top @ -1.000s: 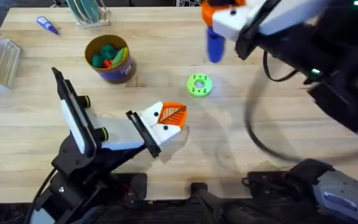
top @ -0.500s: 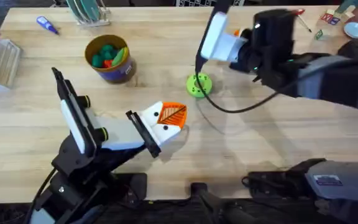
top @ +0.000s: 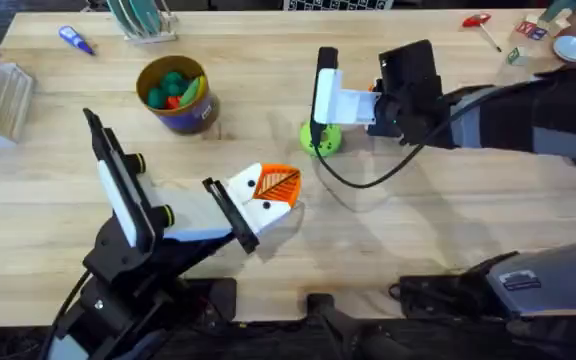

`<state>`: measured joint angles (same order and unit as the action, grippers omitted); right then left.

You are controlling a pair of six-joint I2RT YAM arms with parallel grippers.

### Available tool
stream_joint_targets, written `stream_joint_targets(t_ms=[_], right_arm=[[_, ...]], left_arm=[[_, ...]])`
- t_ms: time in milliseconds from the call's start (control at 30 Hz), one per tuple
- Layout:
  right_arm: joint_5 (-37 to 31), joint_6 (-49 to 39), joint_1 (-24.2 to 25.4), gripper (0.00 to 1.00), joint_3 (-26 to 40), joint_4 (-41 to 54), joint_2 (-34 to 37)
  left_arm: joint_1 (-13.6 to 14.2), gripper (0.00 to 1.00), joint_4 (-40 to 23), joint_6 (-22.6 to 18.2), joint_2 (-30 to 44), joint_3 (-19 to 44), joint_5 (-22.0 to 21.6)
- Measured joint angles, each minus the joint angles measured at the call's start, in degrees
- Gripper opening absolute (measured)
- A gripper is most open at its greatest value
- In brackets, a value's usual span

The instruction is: Pick up the gripper from the table and insert it into the empty holder that is missing its gripper. Then pick up a screw, insert it into the mounting hole, and use the screwdriver to tighten it. Finally, clean up the table by picking up the vegetable and placing it into the bucket.

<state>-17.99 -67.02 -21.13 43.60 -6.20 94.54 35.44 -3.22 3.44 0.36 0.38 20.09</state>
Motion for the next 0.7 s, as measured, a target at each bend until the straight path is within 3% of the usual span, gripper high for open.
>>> stream_joint_targets(t_ms=[67, 200, 533, 700], right_arm=[[0.08, 1.01, 0.05, 0.425, 0.51, 1.33, -0.33], [-0.09, 3.74, 0.26, 0.924, 1.39, 1.3, -1.27], [-0.17, 16.96, 0.29, 0.96, 1.55, 3.86, -2.5], [0.49, 28.72, 0.13, 0.961, 1.55, 13.05, -6.74]], left_arm=[[0.0, 0.014, 0.0, 0.01, 0.0, 0.0, -0.02], [0.0, 0.014, 0.0, 0.0, 0.0, 0.0, -0.02], [0.0, 0.014, 0.0, 0.02, 0.0, 0.0, -0.02], [0.0, 0.014, 0.0, 0.02, 0.0, 0.0, -0.02]])
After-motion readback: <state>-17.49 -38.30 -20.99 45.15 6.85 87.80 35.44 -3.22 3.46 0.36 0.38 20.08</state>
